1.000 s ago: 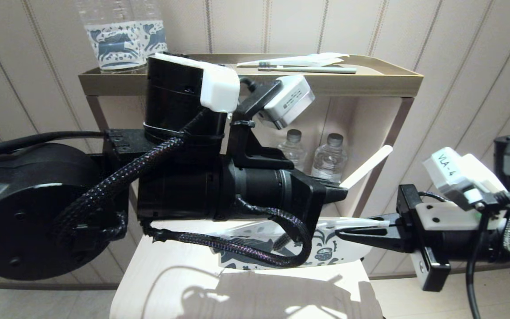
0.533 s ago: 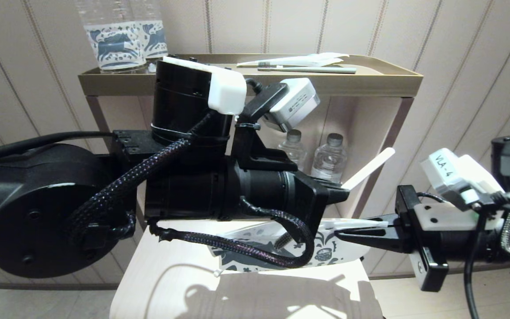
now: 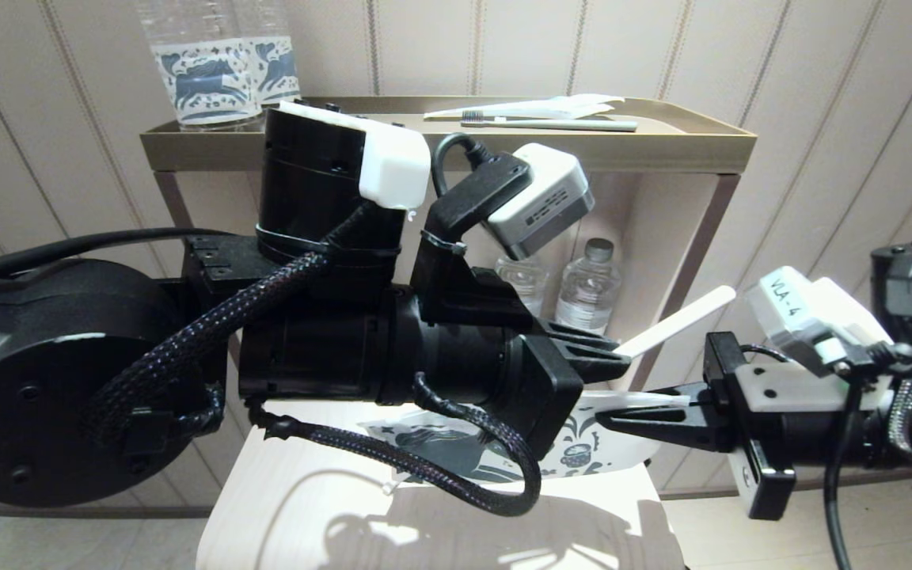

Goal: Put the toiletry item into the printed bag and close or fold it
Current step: Place the toothbrush in the storage bag

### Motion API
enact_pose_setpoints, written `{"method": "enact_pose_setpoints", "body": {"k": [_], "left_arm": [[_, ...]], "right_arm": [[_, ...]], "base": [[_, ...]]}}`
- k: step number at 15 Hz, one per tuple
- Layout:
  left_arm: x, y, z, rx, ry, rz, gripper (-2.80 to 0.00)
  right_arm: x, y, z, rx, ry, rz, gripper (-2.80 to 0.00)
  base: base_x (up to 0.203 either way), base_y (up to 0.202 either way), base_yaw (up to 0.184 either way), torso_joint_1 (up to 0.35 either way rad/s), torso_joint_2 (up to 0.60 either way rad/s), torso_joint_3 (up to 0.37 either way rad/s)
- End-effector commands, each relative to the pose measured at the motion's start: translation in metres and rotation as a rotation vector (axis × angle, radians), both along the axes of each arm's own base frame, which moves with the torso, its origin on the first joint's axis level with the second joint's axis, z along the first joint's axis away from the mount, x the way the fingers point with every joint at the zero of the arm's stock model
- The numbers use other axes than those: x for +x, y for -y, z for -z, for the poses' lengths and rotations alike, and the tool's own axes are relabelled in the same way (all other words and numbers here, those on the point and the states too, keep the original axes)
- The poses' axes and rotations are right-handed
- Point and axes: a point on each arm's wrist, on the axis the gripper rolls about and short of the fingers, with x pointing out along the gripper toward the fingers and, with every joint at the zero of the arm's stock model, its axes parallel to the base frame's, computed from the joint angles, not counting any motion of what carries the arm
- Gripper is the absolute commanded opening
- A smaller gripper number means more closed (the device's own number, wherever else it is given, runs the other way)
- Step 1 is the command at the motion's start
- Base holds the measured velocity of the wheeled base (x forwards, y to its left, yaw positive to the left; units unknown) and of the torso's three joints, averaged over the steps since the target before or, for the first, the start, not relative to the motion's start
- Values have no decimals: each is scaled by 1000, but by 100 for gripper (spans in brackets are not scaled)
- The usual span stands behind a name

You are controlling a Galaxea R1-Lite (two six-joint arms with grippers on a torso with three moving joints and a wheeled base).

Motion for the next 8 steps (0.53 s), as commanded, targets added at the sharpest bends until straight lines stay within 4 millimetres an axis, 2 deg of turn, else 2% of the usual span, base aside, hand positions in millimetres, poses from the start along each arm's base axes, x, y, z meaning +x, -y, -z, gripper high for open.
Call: {"method": "enact_pose_setpoints", "body": {"k": [1,8], "left_arm": [[0,-1,-2,-1,25,7,-280],[1,-1,-6,19,92,20,-280]], "right_arm": [[1,-1,1,-2,-4,-6,-280],[2,-4,3,-5,-11,-16,-280]], "base": [[0,0,0,0,0,0],[0,0,0,0,0,0]]}}
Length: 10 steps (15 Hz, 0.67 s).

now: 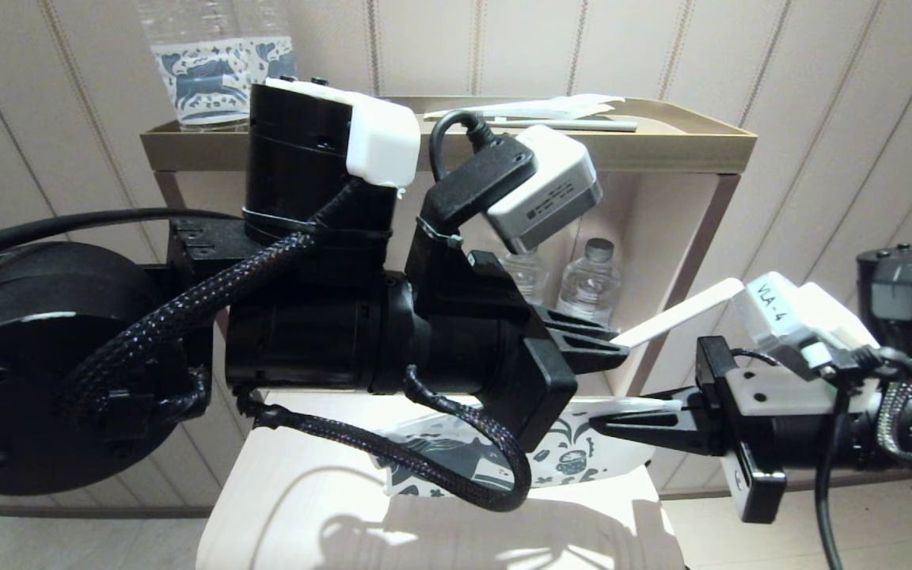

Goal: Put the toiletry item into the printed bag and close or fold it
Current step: Place the toothbrush in the storage bag

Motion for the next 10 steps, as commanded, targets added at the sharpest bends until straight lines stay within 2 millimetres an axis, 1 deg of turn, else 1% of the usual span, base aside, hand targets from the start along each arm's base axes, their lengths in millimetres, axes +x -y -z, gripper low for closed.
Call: {"method": "enact_pose_setpoints", "body": {"k": [1,2,5,10], "left_arm": [[3,3,5,12,-4,1,-280],[6,7,11,29,-9,0,-280],[11,12,21,47,-20,-2,-280],[16,11,28,67,-39,-14,-280]], "right_arm": [[0,-1,1,0,0,-7,-280],[0,-1,0,0,1,-8,-280],[0,-1,0,1,3,-8,-280],[-1,-2,0,1,3,-12,-280]], "base": [[0,0,0,0,0,0],[0,0,0,0,0,0],[0,0,0,0,0,0],[0,0,0,0,0,0]]}}
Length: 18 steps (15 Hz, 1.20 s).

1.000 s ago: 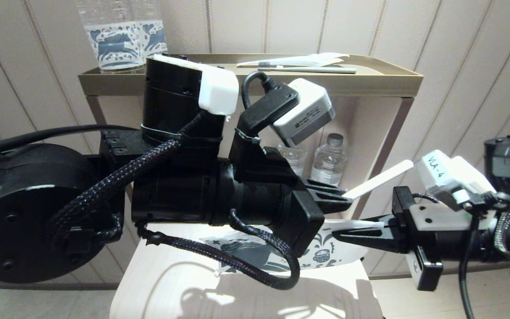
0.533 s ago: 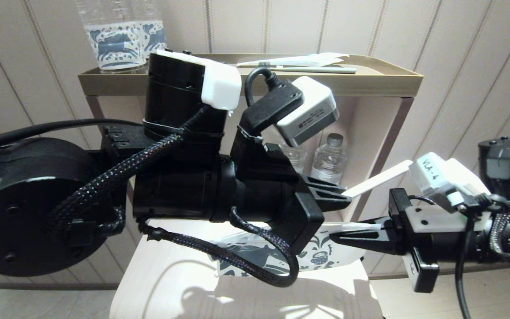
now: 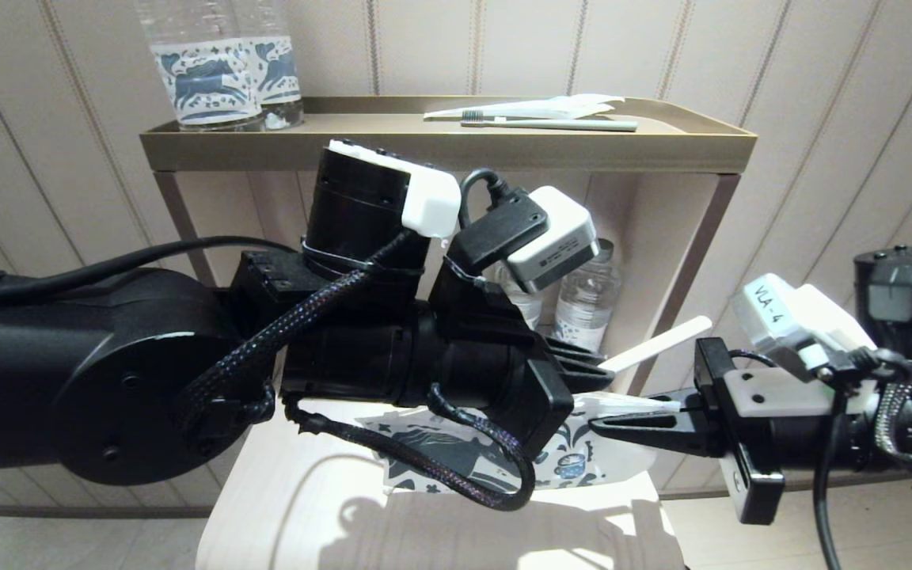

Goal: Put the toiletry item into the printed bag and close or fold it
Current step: Place the toothbrush in the storage bag

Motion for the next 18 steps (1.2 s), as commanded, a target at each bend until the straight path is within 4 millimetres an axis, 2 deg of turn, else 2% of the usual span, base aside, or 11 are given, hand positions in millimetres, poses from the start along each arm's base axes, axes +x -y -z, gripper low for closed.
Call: {"method": "enact_pose_setpoints", "body": {"k": [1,3,10,18], "left_arm": [[0,-1,6,16,-13,1,-280],[-1,-5,12,32,-26,-1,-280],[-6,-28,13,43,-32,-30,-280],[-18,-53,8,35,-27,-53,-280]], "right_arm": [[0,0,-1,2,7,-7,-280],[0,0,0,1,3,-7,-280],[0,-1,-1,2,7,-7,-280],[2,-1,0,0,1,-5,-280]], "base": [[0,0,0,0,0,0],[0,0,0,0,0,0],[0,0,0,0,0,0],[0,0,0,0,0,0]]}}
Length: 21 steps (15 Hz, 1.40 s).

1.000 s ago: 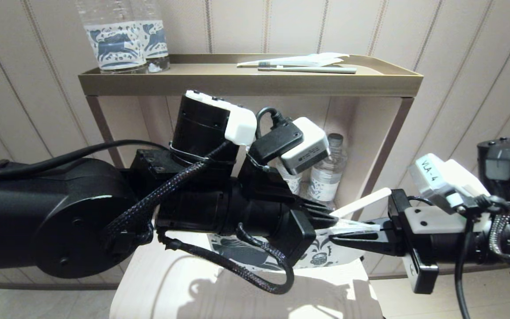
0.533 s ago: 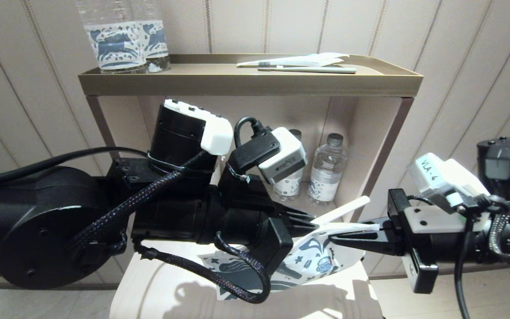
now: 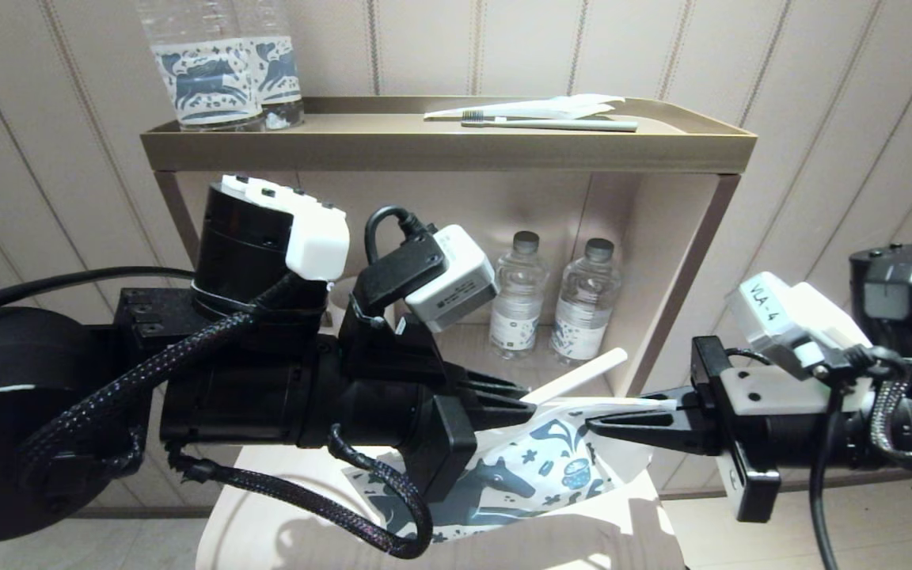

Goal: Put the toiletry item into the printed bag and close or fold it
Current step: Place the toothbrush in the storage bag

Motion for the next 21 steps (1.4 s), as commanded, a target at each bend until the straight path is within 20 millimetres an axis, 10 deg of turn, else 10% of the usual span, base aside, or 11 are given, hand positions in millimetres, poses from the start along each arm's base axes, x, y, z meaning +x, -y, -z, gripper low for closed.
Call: {"method": "enact_pose_setpoints", "body": {"k": [1,13,14,21], "left_arm": [[-3,-4,-4,-10,8,1,-280],[-2,-2,5,12,-10,1,-280],[-2,-3,6,16,-12,0,0],[-5,-6,-3,-7,11,-3,0]], "right_arm": [[0,-1,0,1,2,-6,-280],[0,-1,0,2,3,-8,-280],[0,-1,-1,2,4,-8,-280],[0,0,-1,3,6,-6,-280]], "base": [[0,0,0,0,0,0],[0,0,0,0,0,0],[0,0,0,0,0,0],[0,0,0,0,0,0]]}}
